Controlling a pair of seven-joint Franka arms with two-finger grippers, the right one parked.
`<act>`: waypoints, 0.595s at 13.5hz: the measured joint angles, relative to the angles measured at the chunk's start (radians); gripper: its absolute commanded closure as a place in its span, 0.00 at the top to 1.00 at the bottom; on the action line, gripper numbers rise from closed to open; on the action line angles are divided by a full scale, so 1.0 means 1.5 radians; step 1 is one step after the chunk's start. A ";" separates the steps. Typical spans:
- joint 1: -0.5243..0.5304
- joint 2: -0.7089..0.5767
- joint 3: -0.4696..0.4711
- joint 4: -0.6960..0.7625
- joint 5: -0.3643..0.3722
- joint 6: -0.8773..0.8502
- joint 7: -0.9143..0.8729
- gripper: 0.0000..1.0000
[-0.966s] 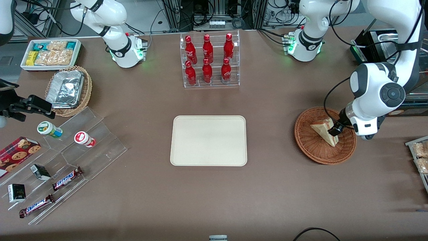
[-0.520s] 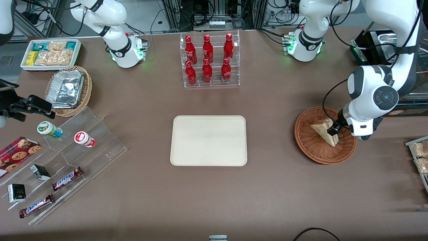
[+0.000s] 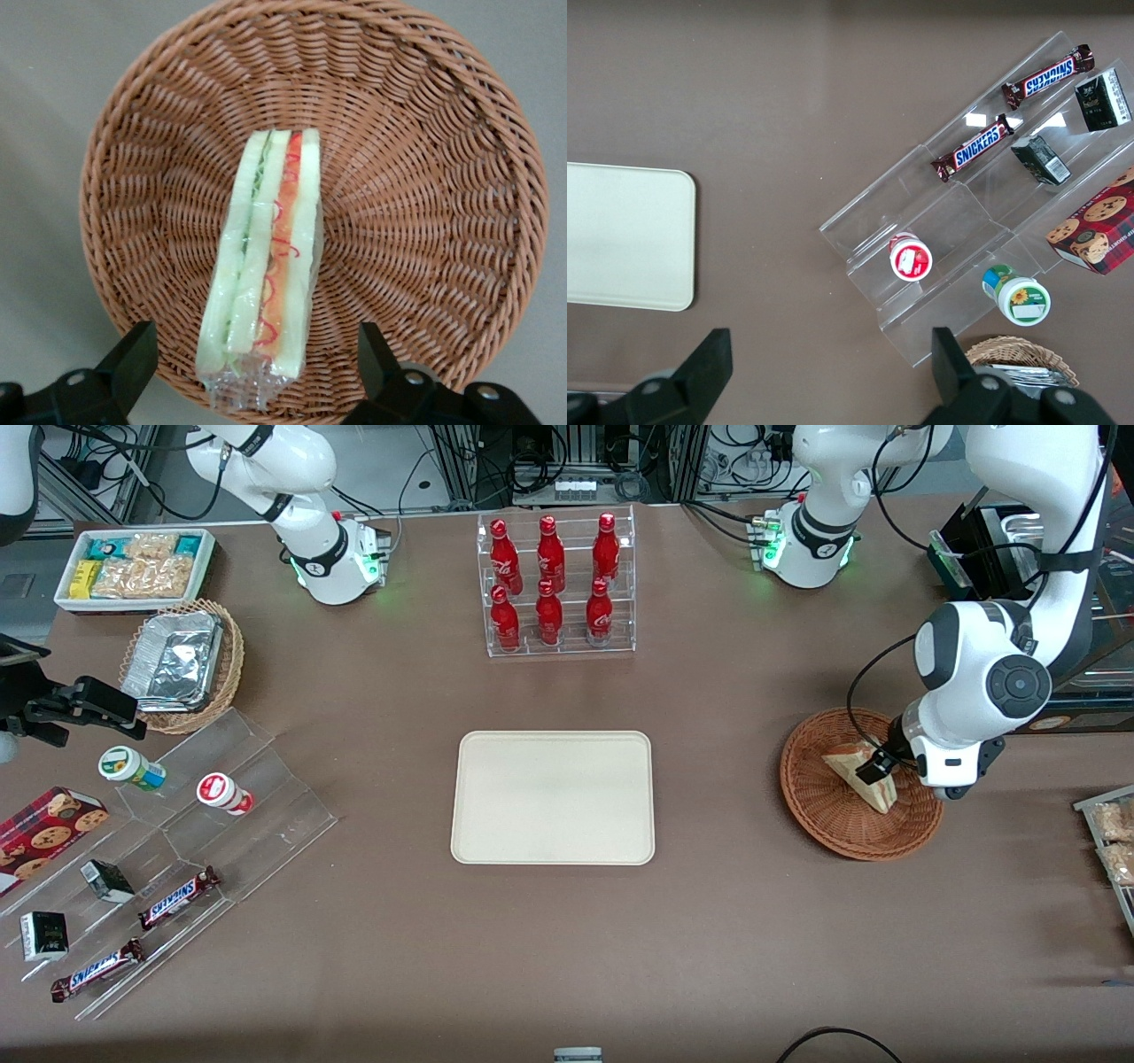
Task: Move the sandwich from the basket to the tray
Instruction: 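Lower the left gripper and close it on the sandwich's wrapper edge, then lift the sandwich and carry it with the left gripper over the tray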
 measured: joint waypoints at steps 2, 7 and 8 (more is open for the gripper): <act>0.000 0.006 0.000 -0.005 -0.003 0.010 0.007 1.00; 0.000 0.030 0.000 -0.045 -0.005 0.083 0.018 0.64; 0.000 0.033 0.000 -0.046 -0.008 0.085 0.018 0.40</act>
